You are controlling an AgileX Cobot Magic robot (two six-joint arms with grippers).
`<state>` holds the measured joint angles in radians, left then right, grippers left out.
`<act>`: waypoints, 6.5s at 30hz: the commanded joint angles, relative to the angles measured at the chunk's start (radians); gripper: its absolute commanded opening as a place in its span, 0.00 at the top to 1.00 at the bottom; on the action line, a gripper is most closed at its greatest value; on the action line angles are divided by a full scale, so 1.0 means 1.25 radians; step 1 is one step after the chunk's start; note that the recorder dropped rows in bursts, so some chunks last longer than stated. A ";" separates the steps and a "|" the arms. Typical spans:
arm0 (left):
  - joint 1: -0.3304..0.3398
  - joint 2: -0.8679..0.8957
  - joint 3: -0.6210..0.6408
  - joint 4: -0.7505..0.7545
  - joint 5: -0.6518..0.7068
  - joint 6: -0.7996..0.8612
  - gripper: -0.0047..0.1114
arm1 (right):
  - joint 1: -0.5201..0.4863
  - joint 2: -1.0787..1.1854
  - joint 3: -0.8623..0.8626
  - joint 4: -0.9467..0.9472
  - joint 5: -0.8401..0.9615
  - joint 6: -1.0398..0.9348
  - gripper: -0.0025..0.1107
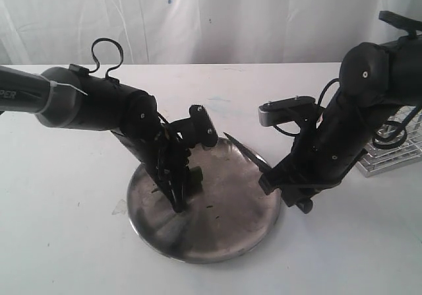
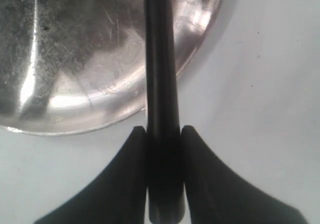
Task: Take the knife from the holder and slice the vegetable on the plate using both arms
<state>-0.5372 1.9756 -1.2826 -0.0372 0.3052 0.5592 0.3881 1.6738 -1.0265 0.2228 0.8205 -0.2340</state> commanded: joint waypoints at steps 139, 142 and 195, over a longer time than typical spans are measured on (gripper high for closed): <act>0.142 -0.124 0.245 0.603 -0.695 -0.907 0.96 | 0.334 0.096 0.002 -0.249 -0.095 0.553 0.98; 0.142 -0.184 0.261 0.603 -0.620 -0.905 0.96 | 0.334 0.076 0.002 -0.280 -0.088 0.555 0.98; 0.142 -0.161 0.347 0.606 -0.754 -0.896 0.96 | 0.334 -0.005 0.003 -0.170 -0.080 0.435 0.98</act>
<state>-0.3589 1.7670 -0.8563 0.7119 -0.6325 -0.5528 0.8069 1.6650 -1.0254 0.0122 0.7230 0.3215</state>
